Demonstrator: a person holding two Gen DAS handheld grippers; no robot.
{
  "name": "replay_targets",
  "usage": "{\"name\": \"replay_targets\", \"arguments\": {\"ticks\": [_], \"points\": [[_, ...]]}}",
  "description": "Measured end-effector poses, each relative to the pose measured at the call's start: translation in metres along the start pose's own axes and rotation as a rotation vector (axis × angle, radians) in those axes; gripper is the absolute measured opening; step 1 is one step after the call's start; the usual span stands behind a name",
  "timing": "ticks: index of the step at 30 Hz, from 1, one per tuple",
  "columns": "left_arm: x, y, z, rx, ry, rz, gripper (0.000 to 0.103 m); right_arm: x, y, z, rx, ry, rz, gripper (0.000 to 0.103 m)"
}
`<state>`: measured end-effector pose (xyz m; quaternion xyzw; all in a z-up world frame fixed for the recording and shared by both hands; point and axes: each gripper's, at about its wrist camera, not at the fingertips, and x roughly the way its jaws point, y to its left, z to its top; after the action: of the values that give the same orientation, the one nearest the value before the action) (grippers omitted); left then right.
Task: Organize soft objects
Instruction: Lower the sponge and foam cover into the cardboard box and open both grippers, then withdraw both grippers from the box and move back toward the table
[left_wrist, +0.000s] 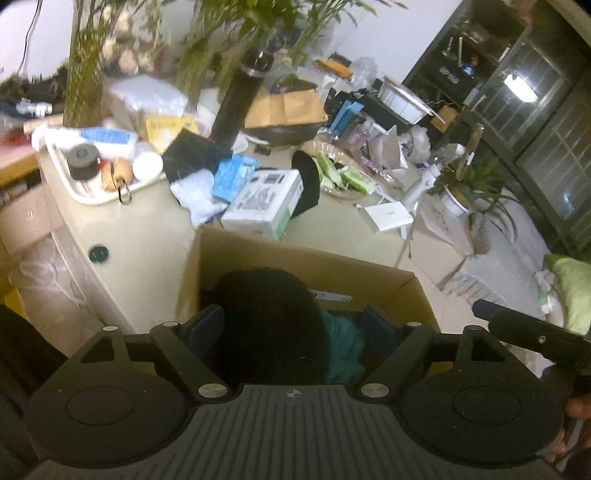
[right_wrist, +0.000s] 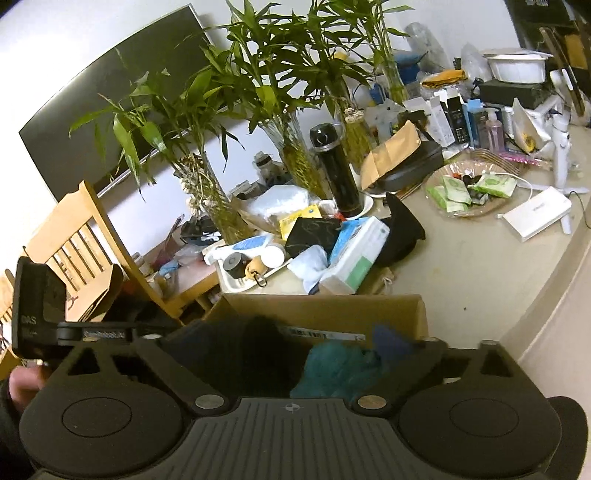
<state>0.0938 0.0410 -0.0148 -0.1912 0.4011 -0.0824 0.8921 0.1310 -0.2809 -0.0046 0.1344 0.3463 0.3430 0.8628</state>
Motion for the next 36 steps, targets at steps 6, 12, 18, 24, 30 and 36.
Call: {"name": "replay_targets", "arguments": {"ticks": [6, 12, 18, 24, 30, 36], "points": [[-0.01, -0.006, -0.004, 0.186, -0.058, 0.059, 0.083, 0.001, 0.0, -0.006, -0.028, 0.017, -0.014, 0.103], [-0.02, -0.001, -0.002, 0.256, -0.093, 0.056, 0.083, 0.008, 0.006, -0.009, -0.046, 0.045, -0.004, 0.103], [-0.034, 0.01, 0.003, 0.221, -0.135, 0.053, 0.083, 0.032, 0.026, -0.01, -0.083, 0.089, 0.028, 0.103], [-0.045, 0.028, 0.003, 0.169, -0.149, 0.061, 0.083, 0.085, 0.058, -0.013, -0.145, 0.168, 0.048, 0.103], [-0.055, 0.045, -0.003, 0.134, -0.167, 0.069, 0.083, 0.136, 0.082, -0.023, -0.232, 0.246, -0.032, 0.089], [-0.058, 0.059, -0.007, 0.109, -0.158, 0.078, 0.083, 0.159, 0.089, -0.029, -0.319, 0.346, -0.048, 0.053]]}}
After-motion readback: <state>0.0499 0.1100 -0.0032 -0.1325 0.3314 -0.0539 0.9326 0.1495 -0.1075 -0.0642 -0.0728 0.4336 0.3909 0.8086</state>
